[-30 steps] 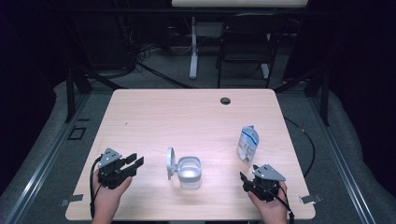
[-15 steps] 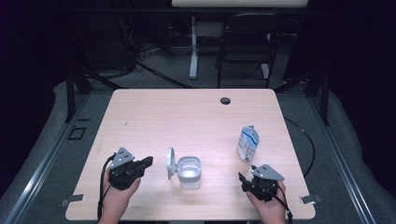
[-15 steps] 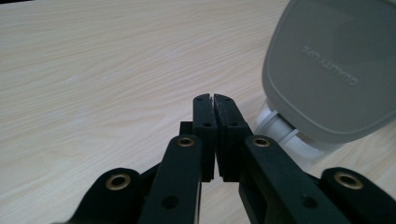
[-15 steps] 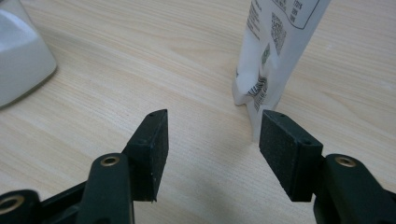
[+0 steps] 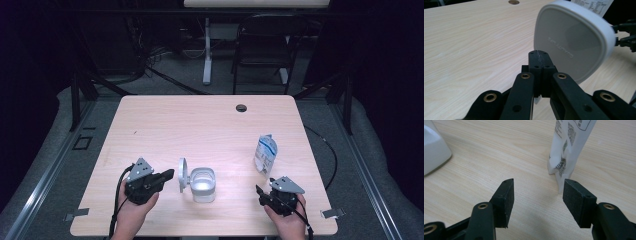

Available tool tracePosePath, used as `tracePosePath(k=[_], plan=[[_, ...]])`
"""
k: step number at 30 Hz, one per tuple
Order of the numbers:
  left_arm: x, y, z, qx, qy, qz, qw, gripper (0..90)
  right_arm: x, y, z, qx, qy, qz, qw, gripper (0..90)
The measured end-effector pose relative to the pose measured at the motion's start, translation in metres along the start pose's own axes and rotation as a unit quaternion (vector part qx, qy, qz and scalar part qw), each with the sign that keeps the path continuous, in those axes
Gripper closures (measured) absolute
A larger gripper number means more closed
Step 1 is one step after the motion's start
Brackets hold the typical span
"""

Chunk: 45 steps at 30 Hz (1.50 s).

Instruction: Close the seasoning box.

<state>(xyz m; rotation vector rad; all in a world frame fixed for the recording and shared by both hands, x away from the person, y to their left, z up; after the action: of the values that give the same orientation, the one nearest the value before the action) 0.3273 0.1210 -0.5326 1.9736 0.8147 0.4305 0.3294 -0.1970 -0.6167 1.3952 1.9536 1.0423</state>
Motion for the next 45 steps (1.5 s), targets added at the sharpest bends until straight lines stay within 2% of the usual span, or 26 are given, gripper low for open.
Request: tracePosePath(k=[8,18,25,33,45], plan=[[-0.011,0.007,0.0,-0.012,-0.024,0.0,0.9996,90.0,0.001,0.0,0.0,0.0,0.003,0.009,1.0,42.0],[-0.022,0.009,0.004,-0.007,-0.032,0.012,0.9994,90.0,-0.001,-0.001,0.001,0.0,0.004,0.013,0.9999,42.0],[-0.034,0.011,0.009,-0.003,-0.043,0.028,0.9987,90.0,0.0,-0.001,0.002,-0.001,0.005,0.014,0.9999,42.0],[-0.056,0.015,0.017,-0.001,-0.073,0.045,0.9963,90.0,0.001,-0.001,0.002,0.0,0.006,0.013,0.9999,42.0],[-0.058,0.016,0.017,-0.001,-0.072,0.051,0.9961,90.0,0.001,0.0,0.002,0.0,0.005,0.01,0.9999,42.0]])
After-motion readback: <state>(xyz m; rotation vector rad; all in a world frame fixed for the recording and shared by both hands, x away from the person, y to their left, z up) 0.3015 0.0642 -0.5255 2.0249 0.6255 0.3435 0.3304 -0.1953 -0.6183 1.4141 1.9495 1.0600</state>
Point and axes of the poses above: each handheld gripper's, and its own axes: z roughly forward along the jaws, y roughly out of its top, x roughly to its left, the point moved 9 cm from there along z, roughly forward along the jaws, and after that the axes turned 6 degrees about z, right-handed, at the moved point
